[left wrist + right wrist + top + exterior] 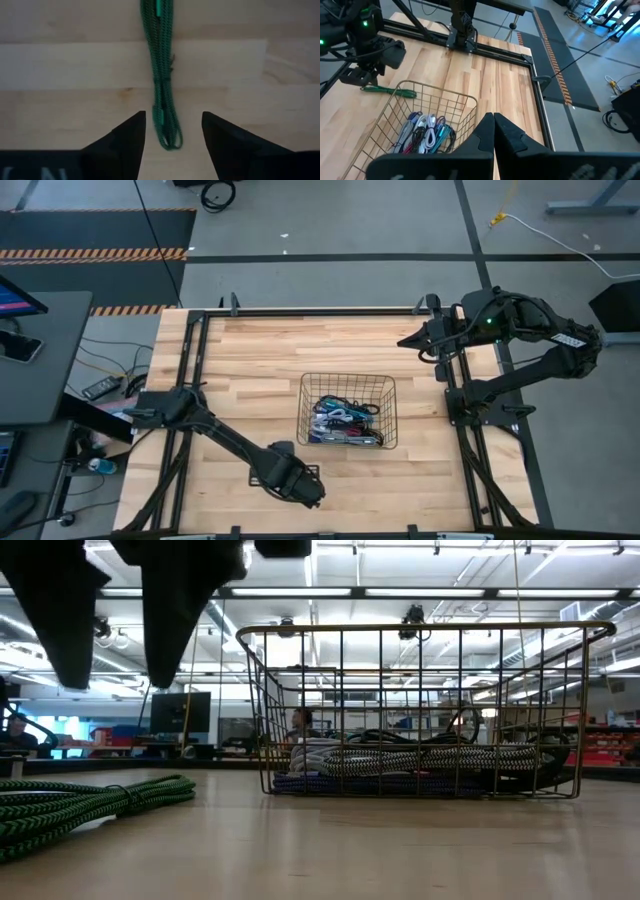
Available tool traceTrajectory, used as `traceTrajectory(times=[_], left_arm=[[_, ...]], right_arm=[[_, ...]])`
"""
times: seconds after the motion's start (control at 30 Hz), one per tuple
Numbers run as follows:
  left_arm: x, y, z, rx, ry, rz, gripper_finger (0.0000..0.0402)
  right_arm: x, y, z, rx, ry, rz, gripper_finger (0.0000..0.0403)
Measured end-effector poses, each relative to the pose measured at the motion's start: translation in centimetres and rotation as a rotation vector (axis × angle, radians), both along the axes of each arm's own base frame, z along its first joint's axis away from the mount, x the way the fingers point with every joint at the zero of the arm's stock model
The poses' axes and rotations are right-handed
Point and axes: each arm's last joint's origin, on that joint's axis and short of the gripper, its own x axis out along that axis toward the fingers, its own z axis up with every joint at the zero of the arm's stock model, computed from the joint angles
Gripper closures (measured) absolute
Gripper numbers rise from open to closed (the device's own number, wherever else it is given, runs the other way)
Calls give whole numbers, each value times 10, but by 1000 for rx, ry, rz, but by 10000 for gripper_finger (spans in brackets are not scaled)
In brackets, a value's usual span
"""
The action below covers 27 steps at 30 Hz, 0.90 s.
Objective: Pick and place USB-C Cables
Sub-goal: Put the black green charger cable into the wire basket
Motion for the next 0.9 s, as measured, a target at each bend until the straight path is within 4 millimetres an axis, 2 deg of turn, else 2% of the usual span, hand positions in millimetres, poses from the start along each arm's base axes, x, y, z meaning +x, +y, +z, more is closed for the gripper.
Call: traceTrajectory(times=[0.2, 0.73, 0.9], left_arm=[[-3, -1, -13, 24, 77, 15, 207], [7, -8, -49, 43, 105, 35, 207], [9, -9, -54, 45, 110, 37, 207]], right_arm=[[0, 0, 0, 7, 0, -4, 399], [2, 0, 2, 12, -21, -6, 399], [2, 0, 2, 17, -21, -9, 399]])
